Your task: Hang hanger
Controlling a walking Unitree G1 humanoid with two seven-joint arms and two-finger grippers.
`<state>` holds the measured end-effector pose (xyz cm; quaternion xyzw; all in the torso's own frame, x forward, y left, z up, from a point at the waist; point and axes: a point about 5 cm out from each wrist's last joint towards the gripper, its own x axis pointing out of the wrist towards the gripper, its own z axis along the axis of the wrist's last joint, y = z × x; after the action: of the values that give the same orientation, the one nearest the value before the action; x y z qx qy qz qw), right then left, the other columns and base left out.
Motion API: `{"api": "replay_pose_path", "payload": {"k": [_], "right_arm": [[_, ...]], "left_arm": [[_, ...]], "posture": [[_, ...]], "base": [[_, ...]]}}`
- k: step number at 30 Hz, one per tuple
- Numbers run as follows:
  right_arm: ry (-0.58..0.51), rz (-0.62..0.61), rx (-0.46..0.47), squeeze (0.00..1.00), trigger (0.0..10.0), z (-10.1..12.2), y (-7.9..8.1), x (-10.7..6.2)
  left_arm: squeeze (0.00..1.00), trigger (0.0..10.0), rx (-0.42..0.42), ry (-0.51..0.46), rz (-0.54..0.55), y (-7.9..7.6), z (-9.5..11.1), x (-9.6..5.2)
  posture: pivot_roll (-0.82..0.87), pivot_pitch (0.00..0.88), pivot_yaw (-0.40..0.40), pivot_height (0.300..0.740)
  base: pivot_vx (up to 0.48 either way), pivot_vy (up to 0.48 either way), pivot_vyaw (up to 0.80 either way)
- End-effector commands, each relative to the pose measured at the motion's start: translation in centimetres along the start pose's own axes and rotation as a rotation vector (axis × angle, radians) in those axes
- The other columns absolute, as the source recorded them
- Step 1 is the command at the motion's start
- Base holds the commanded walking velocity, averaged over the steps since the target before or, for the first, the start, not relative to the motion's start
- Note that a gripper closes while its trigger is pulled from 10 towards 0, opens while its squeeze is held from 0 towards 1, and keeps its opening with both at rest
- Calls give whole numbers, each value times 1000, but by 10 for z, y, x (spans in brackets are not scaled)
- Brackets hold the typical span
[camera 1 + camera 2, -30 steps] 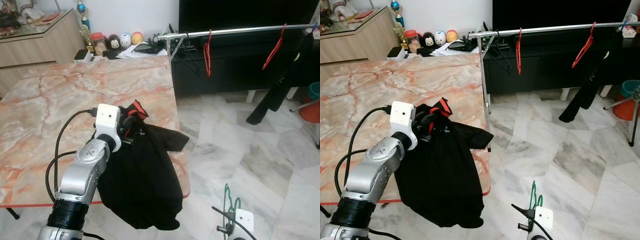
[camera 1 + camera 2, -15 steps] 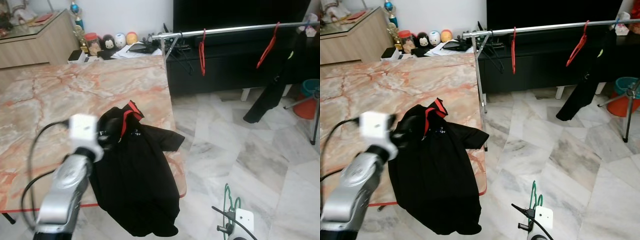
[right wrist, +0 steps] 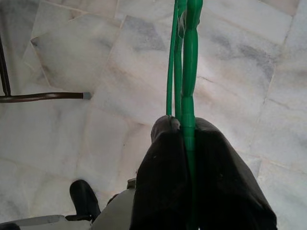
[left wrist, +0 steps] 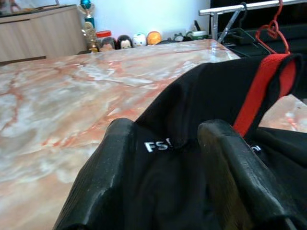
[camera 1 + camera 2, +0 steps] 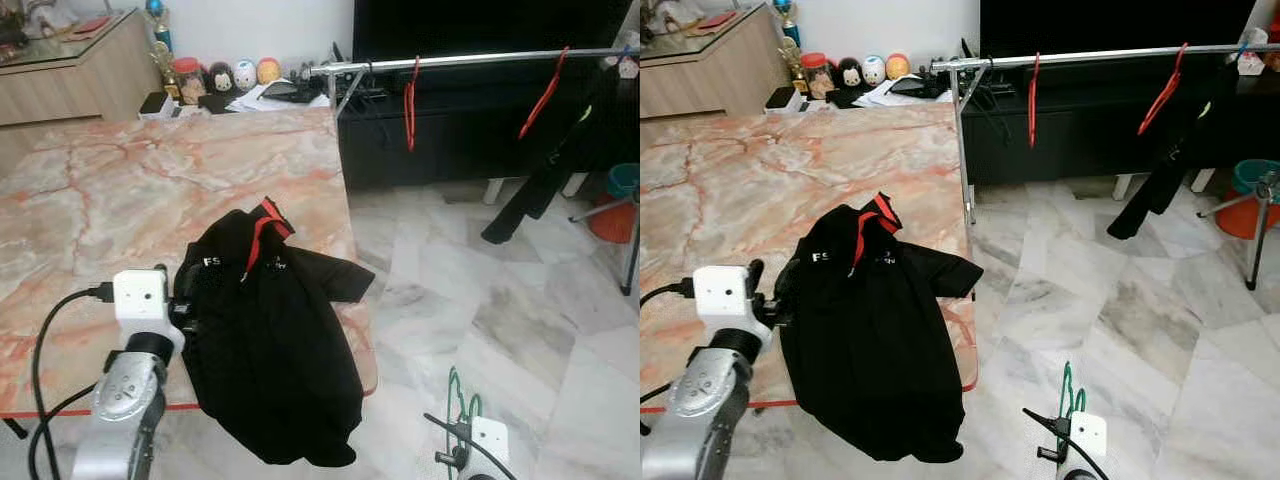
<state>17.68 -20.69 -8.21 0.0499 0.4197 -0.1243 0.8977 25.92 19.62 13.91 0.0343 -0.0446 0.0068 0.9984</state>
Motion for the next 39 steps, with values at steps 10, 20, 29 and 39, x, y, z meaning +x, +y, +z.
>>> {"api": "replay_pose_path", "payload": {"k": [10,20,29,39], "right_arm": [[19,9,-10,0,10000,-5,1,-1],[19,-9,16,0,10000,-8,2,-2],[20,-10,21,0,10000,-8,4,-2],[7,-14,28,0,10000,-5,3,-1]], "left_arm": [[0,10000,32,-26,-7,0,0,0],[0,10000,32,-33,-19,-3,1,1],[0,10000,36,-45,-20,-3,4,4],[0,10000,32,-76,-16,-7,12,8]], "posture": [[-184,0,69,740],[-182,0,81,740],[-177,0,87,740],[-173,0,82,740]], "base": [[0,-182,0],[0,-398,0],[0,-395,0],[0,-393,0]]}}
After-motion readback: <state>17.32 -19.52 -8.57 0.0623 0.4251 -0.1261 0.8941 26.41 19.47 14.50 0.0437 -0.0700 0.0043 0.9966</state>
